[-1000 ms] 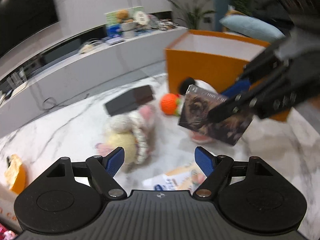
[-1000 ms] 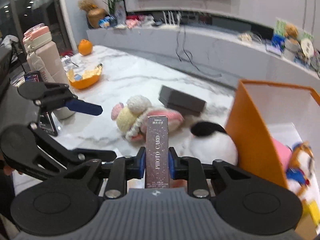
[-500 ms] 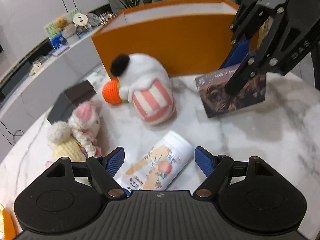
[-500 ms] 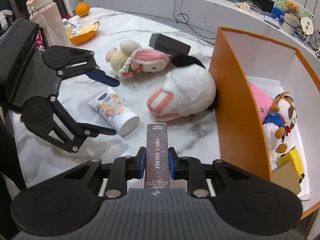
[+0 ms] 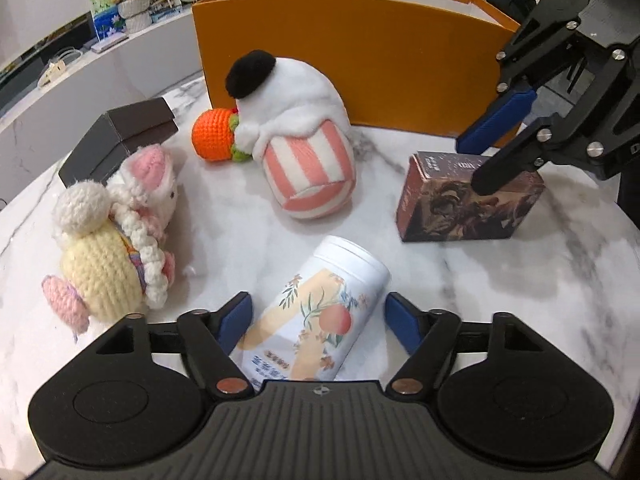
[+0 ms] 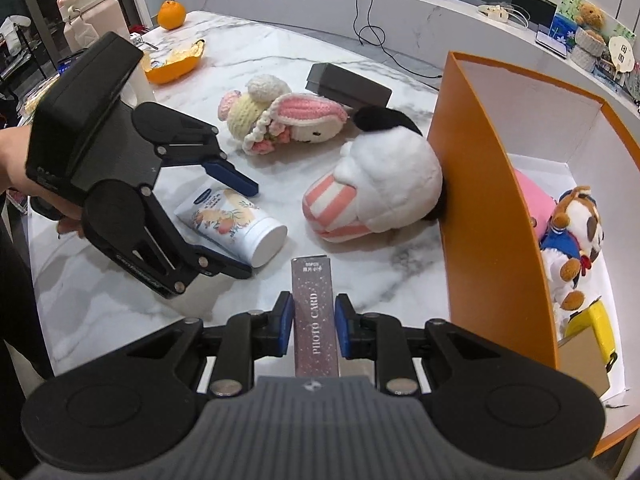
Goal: Organize objects
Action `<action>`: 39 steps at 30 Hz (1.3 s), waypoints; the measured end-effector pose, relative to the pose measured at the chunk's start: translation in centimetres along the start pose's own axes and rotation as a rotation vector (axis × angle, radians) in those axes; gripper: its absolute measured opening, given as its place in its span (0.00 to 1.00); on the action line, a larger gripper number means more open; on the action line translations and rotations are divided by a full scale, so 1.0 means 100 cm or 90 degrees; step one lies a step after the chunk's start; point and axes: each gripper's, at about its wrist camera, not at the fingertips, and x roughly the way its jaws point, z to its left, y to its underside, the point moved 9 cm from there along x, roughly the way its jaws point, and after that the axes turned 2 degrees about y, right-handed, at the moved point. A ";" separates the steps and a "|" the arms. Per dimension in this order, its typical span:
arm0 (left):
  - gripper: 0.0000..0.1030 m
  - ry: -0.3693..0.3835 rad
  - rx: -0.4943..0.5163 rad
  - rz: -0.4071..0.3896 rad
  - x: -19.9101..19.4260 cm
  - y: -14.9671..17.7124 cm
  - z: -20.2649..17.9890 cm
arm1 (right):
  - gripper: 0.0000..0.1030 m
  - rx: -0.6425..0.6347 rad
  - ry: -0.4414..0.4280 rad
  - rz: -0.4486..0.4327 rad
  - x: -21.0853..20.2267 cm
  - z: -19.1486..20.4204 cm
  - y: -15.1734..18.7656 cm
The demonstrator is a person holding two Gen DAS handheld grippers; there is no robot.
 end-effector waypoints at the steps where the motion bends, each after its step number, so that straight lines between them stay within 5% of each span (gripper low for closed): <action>1: 0.72 -0.001 -0.004 0.006 -0.001 0.001 -0.001 | 0.24 -0.002 0.001 0.002 0.001 0.001 0.000; 6: 0.59 -0.026 -0.075 0.040 -0.009 0.006 -0.001 | 0.25 -0.010 0.011 0.024 0.010 0.002 0.004; 19: 0.60 -0.039 -0.073 0.032 -0.009 0.013 -0.017 | 0.40 -0.008 0.014 0.076 0.045 0.008 0.014; 25: 0.53 -0.047 -0.084 0.018 -0.010 0.015 -0.019 | 0.40 -0.001 0.012 0.086 0.051 0.008 0.015; 29: 0.52 -0.051 -0.093 0.013 -0.014 0.019 -0.024 | 0.24 -0.011 0.018 0.077 0.051 0.008 0.014; 39: 0.52 -0.070 -0.154 -0.008 -0.034 0.018 -0.018 | 0.24 -0.012 0.007 0.048 0.036 0.011 0.004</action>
